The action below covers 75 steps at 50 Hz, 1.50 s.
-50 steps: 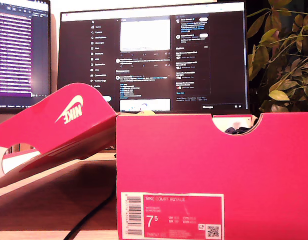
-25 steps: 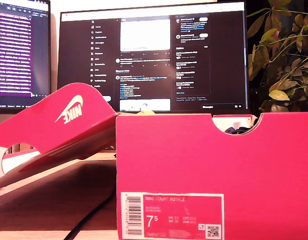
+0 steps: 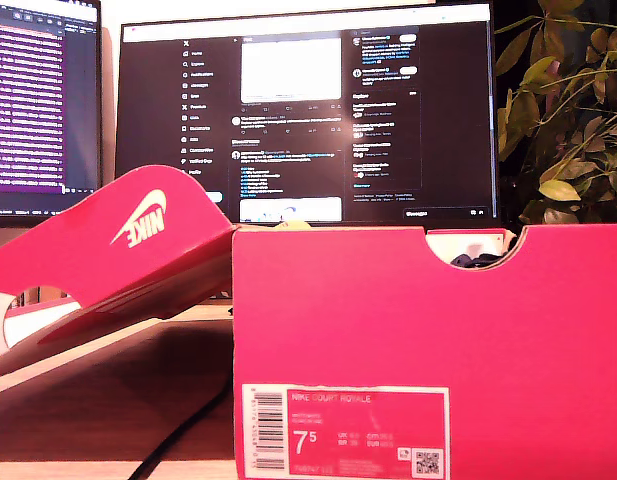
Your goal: Close the red shoebox by pushing the lid with your left arm and holding the box in place with your right arm
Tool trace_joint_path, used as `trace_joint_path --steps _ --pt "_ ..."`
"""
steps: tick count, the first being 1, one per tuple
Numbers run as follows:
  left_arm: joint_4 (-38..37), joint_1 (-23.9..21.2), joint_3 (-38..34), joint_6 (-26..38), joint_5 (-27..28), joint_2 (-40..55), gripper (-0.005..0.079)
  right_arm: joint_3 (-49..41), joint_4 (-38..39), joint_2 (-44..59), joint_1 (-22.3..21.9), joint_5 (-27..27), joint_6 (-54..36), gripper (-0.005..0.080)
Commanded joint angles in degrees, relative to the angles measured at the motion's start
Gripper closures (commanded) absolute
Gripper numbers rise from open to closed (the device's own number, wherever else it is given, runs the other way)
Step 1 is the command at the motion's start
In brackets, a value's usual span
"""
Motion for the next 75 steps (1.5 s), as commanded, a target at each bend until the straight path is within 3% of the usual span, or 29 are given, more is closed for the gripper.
trace_joint_path --steps 1,14,43,56,67,75 --pt "0.4 0.2 1.7 1.1 0.8 0.8 0.0762 0.5 0.7 1.7 0.1 -2.3 -0.1 0.0764" --pt "-0.3 0.2 2.1 1.7 2.7 6.0 0.0762 0.5 3.3 6.3 1.1 -7.6 0.4 0.0764" --pt "-4.0 -5.4 2.1 0.8 4.0 13.6 0.0762 0.5 7.4 6.3 10.0 -4.2 2.2 0.0764" --pt "-3.4 -9.4 2.1 0.8 4.2 16.9 0.0762 0.5 7.5 6.3 11.2 -4.1 2.2 0.0764" --pt "-2.9 -9.4 2.5 0.8 8.7 16.3 0.0762 0.5 7.6 6.3 11.5 -3.8 2.2 0.0765" --pt "-4.9 -9.1 3.1 1.2 8.7 14.1 0.0762 0.5 7.4 7.1 11.6 -3.9 2.2 0.0765"
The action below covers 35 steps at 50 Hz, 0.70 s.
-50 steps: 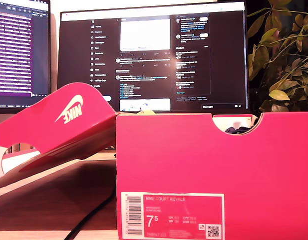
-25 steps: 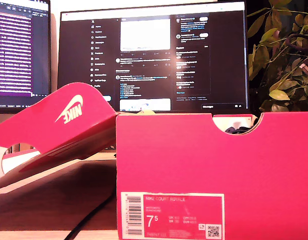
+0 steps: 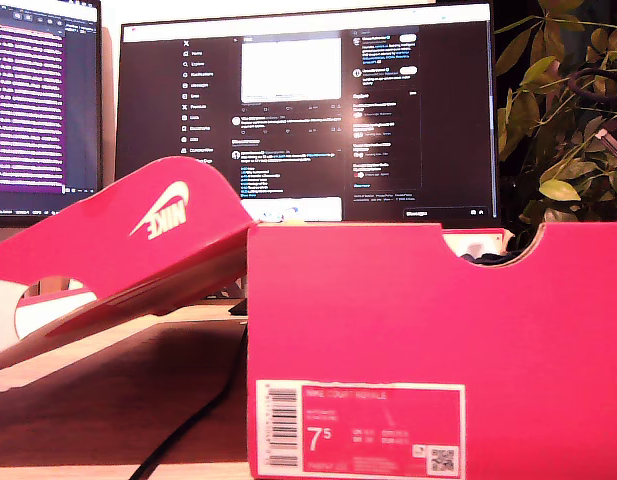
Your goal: Close the red shoebox by pushing the lid with your left arm and holding the box in place with your right arm
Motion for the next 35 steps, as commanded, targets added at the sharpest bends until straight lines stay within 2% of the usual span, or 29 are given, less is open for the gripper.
trace_joint_path --steps 1,12,35 --pt "-0.8 -0.8 0.2 0.4 1.6 -1.8 0.0762 0.5 0.0 1.2 1.2 -0.9 0.2 0.0764" --pt "-5.9 -0.7 2.8 0.4 1.6 -8.1 0.0762 0.5 0.0 2.1 3.3 -0.9 0.0 0.0765" --pt "-16.0 -2.3 14.7 0.2 1.6 -18.6 0.0762 0.5 1.0 2.1 7.5 -0.9 0.1 0.0764"
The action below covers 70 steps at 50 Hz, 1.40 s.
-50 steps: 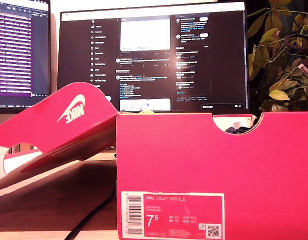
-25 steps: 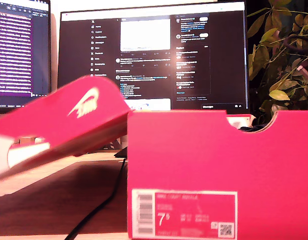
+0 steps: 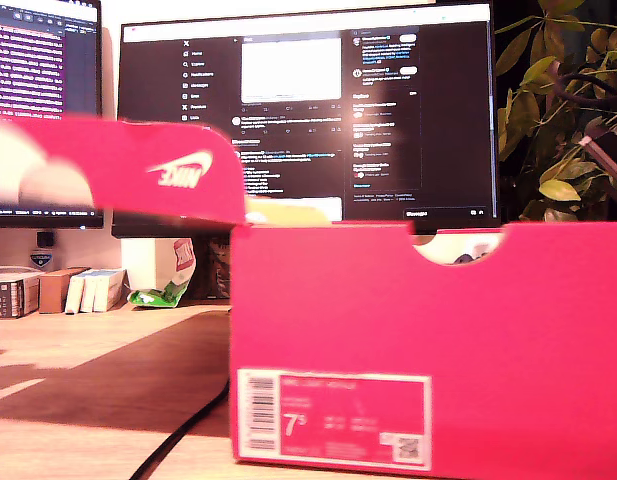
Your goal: Close the red shoebox by pushing the lid with your left arm and holding the box in place with your right arm
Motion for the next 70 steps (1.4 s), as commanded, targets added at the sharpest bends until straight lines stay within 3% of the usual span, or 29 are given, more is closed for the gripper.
trace_joint_path --steps 1,19,40,49,60,70 --pt "-1.7 -3.2 -0.6 0.0 1.9 -0.3 0.0762 -0.1 0.1 1.0 3.7 -2.6 0.5 0.0764" --pt "0.4 -11.1 1.5 -4.4 3.4 -3.0 0.0762 -0.1 3.1 1.0 8.4 -2.6 3.1 0.0764" --pt "13.4 -23.9 1.5 -15.8 2.2 -3.0 0.0762 -0.1 4.2 1.0 8.8 -2.5 3.1 0.0765" --pt "19.0 -29.3 1.5 -19.5 -1.4 -3.0 0.0762 1.6 3.0 0.7 5.0 1.8 3.0 0.0764" --pt "23.3 -33.0 1.5 -22.7 -2.9 -3.0 0.0762 9.1 -8.5 -2.0 -2.8 14.1 -4.3 0.0765" --pt "26.6 -35.8 1.5 -25.2 -3.5 -3.0 0.0762 17.0 -13.7 -5.4 -8.1 14.9 -6.7 0.0764"
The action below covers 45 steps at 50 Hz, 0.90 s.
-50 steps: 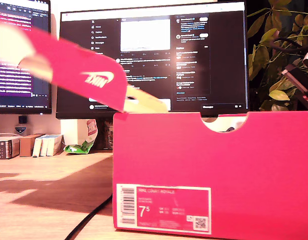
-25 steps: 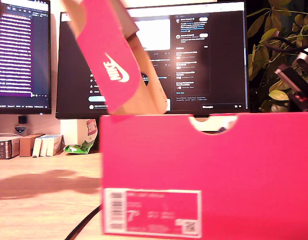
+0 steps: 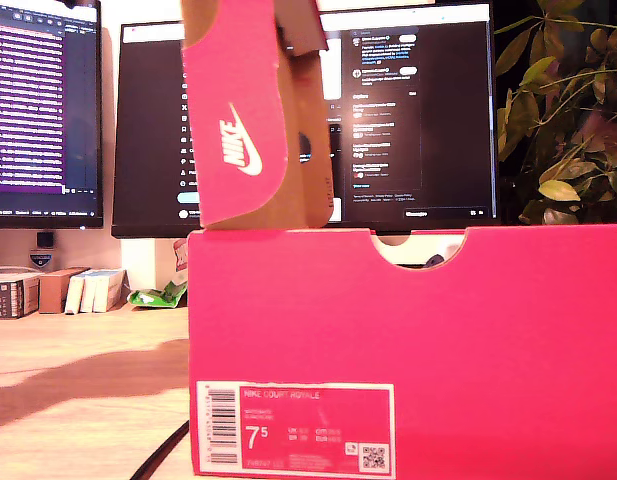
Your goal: Close the red shoebox by pushing the lid with your left arm and holding the box in place with your right arm
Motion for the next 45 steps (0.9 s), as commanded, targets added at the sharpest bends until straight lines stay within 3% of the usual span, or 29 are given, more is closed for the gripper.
trace_joint_path --steps 1,7,13,19,25,35,45 --pt "-3.3 -1.7 -5.6 -1.2 -0.4 3.0 0.0762 2.5 -0.7 -2.0 -0.3 -0.2 -0.5 0.0765" --pt "0.0 -3.8 -5.6 -1.6 -2.3 3.0 0.0762 6.7 -2.6 -3.9 -0.9 -1.3 -0.5 0.0764" --pt "3.7 -5.8 -5.6 -1.7 -5.5 3.0 0.0762 9.8 -3.4 -5.0 -0.8 -5.9 0.3 0.0764" --pt "3.0 -6.4 -5.6 -1.5 -7.8 3.0 0.0762 11.3 -3.4 -5.1 0.1 -13.4 2.3 0.0764" --pt "-0.1 -6.2 -5.6 -0.5 -8.8 3.0 0.0762 11.3 -4.4 -5.1 2.0 -17.1 3.0 0.0764" --pt "-3.7 -6.2 -5.6 2.5 -10.3 3.0 0.0762 11.3 -12.1 -3.7 6.3 -17.4 -0.1 0.0764" --pt "-5.6 -5.5 -5.6 5.2 -11.6 3.0 0.0762 11.3 -16.8 0.9 10.2 -13.3 -3.5 0.0764"
